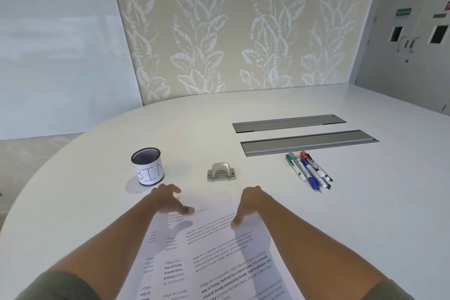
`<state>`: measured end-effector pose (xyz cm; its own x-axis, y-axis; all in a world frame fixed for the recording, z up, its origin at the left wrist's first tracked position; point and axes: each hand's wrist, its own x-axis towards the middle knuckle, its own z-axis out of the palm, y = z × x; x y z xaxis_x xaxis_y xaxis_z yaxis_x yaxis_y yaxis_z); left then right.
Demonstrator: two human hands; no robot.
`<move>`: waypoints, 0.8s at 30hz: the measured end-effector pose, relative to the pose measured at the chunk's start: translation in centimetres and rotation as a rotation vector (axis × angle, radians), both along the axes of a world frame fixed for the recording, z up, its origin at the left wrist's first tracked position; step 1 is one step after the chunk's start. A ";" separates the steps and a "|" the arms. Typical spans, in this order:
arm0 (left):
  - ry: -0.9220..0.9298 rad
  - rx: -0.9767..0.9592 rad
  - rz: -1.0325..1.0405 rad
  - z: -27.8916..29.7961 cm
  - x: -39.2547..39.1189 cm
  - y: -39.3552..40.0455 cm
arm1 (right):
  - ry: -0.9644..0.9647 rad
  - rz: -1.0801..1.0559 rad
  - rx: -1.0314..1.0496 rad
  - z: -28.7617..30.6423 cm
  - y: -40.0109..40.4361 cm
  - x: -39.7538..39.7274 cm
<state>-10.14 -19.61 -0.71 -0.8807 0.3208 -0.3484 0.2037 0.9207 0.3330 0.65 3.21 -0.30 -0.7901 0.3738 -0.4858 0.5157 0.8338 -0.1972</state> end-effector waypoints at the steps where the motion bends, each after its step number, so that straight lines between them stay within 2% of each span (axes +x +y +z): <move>1: -0.002 -0.009 0.001 -0.2 0.0 -0.4 | -0.011 -0.005 0.006 -0.1 0.1 0.1; 11: 0.004 0.008 0.019 -1.4 1.4 -3.1 | -0.037 -0.014 0.113 -1.1 -0.5 0.0; 24: 0.040 0.000 0.050 -2.1 1.5 -2.8 | -0.025 -0.041 0.097 -1.3 -0.6 0.2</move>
